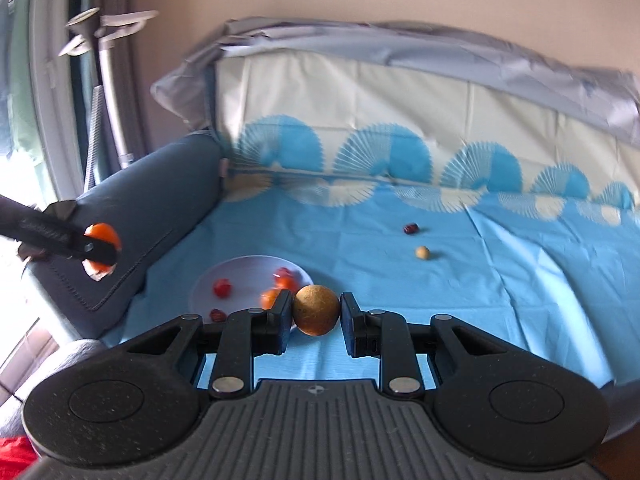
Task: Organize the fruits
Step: 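Carry the tangerine and brown fruit to the plate and release both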
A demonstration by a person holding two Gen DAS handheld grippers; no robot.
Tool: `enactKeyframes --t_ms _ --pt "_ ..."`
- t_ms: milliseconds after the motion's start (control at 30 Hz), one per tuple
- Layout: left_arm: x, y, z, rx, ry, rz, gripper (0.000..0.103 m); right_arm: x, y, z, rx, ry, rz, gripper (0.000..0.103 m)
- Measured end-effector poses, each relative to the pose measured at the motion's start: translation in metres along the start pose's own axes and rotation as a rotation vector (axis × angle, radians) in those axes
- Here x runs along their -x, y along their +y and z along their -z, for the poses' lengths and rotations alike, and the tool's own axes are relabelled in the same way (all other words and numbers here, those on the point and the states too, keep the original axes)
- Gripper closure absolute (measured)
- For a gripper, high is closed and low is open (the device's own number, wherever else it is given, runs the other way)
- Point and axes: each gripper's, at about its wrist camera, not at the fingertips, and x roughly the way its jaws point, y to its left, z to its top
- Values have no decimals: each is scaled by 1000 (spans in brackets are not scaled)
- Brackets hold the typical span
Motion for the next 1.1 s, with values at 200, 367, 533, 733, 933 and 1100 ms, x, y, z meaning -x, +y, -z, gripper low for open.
enactKeyframes --t_ms 200,367,533,733,933,1100 --pt "15 9 11 26 -36 2 69 11 28 0 61 5 -44 76" --pt "17 17 17 44 -44 4 69 14 39 2 100 18 -56 76" --pt "11 24 17 61 -40 4 69 10 41 1 119 28 -55 76" --pt "-7 33 8 76 -23 0 69 -3 43 -2 132 44 -54 76" --pt "-36 36 -2 86 11 4 69 -29 46 -7 141 76 -66 76" --pt "-78 35 -11 82 67 38 69 -67 49 -14 154 112 -88 76"
